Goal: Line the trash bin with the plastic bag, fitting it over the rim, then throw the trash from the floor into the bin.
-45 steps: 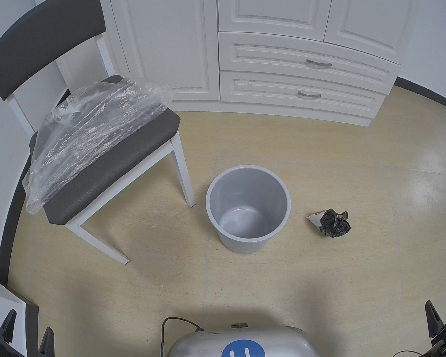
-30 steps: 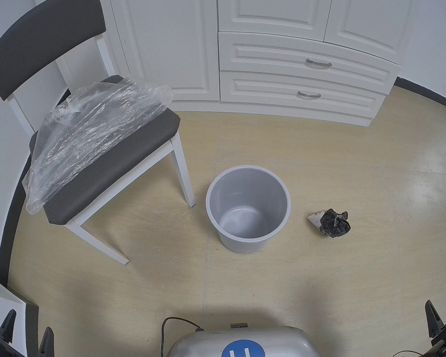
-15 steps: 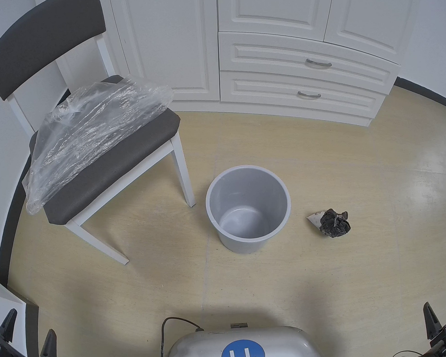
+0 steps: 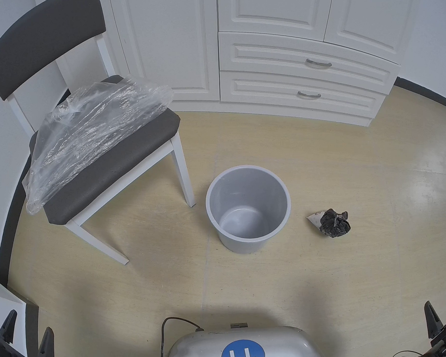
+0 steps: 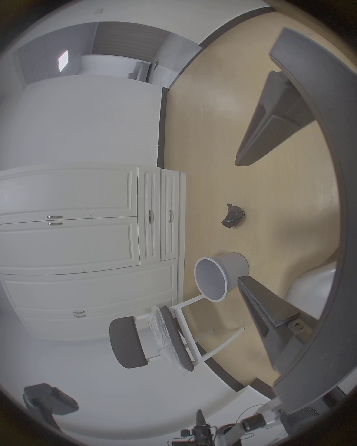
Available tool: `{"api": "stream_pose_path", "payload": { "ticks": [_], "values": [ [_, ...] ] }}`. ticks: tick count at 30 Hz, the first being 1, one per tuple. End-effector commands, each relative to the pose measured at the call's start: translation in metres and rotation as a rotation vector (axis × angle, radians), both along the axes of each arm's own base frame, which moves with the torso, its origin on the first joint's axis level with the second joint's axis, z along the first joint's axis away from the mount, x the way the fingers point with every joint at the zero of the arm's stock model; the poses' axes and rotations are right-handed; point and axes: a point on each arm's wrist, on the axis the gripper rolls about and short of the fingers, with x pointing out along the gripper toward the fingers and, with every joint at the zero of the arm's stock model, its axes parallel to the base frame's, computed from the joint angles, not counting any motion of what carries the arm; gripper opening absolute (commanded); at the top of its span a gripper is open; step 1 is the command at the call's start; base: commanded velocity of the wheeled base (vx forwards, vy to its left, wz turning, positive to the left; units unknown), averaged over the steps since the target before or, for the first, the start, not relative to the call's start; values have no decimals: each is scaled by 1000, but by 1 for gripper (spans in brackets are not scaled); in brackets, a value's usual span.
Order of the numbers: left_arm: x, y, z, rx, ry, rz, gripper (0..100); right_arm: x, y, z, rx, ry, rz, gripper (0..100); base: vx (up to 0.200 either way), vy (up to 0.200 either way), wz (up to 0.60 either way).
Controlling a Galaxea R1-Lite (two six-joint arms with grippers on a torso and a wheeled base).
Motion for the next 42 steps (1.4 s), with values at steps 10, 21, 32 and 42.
{"api": "stream_pose_path", "payload": {
  "ticks": [10,21,32,42],
  "values": [
    [0,0,-4,44,-10,-10,100,0,0,-5,-46,-3,4,100,0,0,0],
    [-15,0,47,-38,-302,15,100,-7,0,25,8,-182,-9,100,0,0,0],
    [4,2,80,-2,-117,-8,100,34,3,90,3,-83,124,100,0,0,0],
    [52,4,118,47,68,221,100,110,4,149,44,-183,129,100,0,0,0]
  ]
}}
